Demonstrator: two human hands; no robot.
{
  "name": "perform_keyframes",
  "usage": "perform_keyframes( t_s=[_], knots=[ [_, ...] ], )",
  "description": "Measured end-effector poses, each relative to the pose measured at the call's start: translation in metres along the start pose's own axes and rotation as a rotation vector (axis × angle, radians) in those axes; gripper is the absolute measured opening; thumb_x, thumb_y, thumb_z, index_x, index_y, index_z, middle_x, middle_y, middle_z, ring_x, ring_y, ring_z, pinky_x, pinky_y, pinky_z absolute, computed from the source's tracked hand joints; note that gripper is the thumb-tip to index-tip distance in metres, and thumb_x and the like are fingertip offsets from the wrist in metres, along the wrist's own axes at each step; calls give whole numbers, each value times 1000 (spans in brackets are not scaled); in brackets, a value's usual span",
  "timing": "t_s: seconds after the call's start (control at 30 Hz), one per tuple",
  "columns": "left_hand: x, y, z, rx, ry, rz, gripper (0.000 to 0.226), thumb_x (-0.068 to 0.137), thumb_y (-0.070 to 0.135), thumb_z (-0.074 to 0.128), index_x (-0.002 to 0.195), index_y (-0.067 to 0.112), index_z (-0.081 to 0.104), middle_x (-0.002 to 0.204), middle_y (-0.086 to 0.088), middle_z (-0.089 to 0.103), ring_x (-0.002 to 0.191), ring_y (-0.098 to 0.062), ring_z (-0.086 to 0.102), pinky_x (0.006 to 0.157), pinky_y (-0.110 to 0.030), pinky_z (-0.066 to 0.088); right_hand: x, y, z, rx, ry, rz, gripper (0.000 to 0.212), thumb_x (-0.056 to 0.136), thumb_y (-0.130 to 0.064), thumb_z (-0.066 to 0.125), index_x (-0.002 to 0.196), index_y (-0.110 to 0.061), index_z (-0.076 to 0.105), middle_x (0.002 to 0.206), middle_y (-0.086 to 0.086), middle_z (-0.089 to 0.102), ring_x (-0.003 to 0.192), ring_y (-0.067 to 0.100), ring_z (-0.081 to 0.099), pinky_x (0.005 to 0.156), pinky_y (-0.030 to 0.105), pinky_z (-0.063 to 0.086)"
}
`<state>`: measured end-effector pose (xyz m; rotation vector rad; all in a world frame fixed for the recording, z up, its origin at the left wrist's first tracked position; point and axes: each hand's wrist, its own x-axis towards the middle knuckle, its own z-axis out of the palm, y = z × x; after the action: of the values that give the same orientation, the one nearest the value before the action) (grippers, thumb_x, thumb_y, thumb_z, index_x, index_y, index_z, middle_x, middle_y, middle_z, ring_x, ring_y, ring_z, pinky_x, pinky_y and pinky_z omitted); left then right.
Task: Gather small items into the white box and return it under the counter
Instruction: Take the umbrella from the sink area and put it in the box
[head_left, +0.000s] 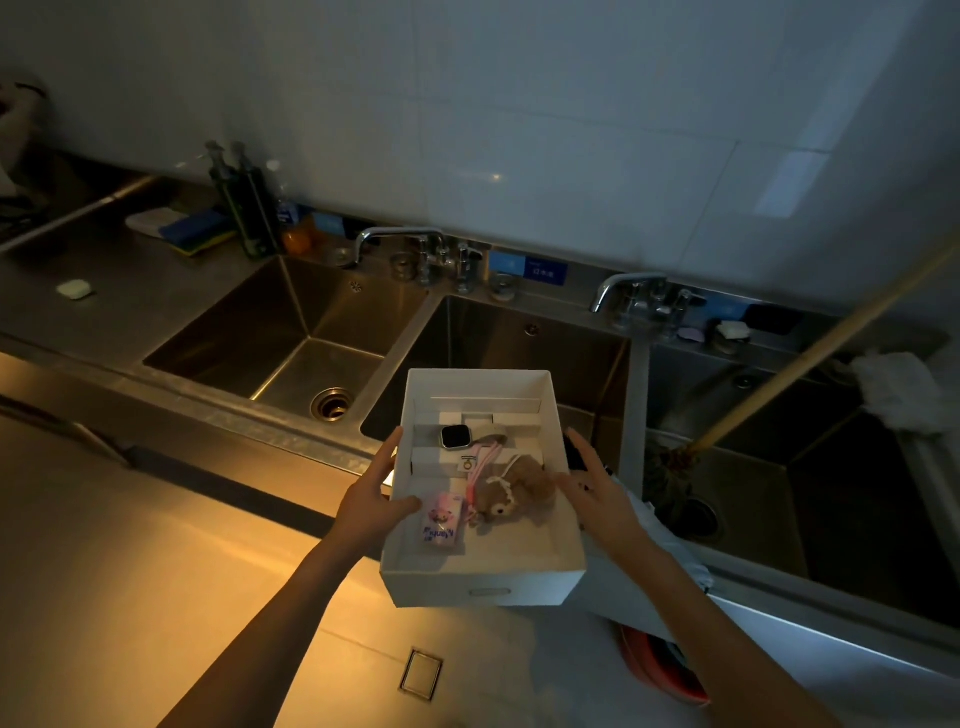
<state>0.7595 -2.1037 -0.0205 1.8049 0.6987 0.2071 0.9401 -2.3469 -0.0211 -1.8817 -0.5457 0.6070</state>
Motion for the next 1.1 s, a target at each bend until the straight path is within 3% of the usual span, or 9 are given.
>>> perform_keyframes(
  t_s=[0.07,0.2,0.37,0.47,0.57,0.87,0.97,1.1],
  knots=[
    [0,-2,1,21,18,2,92,76,19,75,140,57,21,132,8,50,99,-2,54,67,-28,55,-6,8,-14,-90,95,2,56,93,-43,53,144,-36,30,117,-3,65,103,9,63,80,17,49],
    [1,0,4,33,52,-17,92,78,16,74,144,50,21,137,0,49,111,-17,53,76,-43,55,-16,31,-50,-299,231,5,55,90,-42,58,140,-26,41,128,4,58,114,19,57,97,39,48],
    [0,2,6,45,59,-25,90,79,12,73,145,46,20,139,-6,49,125,-32,49,85,-56,51,-26,59,-74,-523,142,41,76,74,-51,71,139,-36,35,123,-1,55,110,19,53,90,41,50],
    [-1,4,7,41,66,-34,89,80,11,73,146,43,22,140,-6,48,125,-33,49,84,-57,51,-24,74,-78,-700,34,160,91,67,-62,67,142,-45,20,126,3,47,114,28,46,92,45,46],
    [-2,5,8,34,67,-43,89,80,10,73,147,40,22,142,-6,46,126,-33,48,84,-56,51,-18,82,-80,-819,-6,168,95,66,-60,69,142,-46,13,120,6,50,109,31,47,90,44,45],
    [-5,7,9,15,56,-46,88,81,9,72,146,41,22,141,-5,46,124,-31,49,82,-51,53,-8,87,-84,-736,-29,264,85,70,-45,72,135,-49,19,117,10,49,107,35,52,88,43,50],
    [-6,7,9,19,59,-54,88,81,9,72,145,42,22,141,-5,45,123,-30,49,80,-51,53,-6,86,-84,-675,-32,258,80,71,-37,74,137,-42,29,119,9,54,109,32,53,93,44,47],
    [-5,8,9,23,65,-63,88,81,9,72,145,42,21,141,-6,46,124,-32,49,82,-52,53,-12,90,-85,-362,115,232,65,72,-22,78,131,-25,52,121,4,61,106,21,57,89,30,47]
  ],
)
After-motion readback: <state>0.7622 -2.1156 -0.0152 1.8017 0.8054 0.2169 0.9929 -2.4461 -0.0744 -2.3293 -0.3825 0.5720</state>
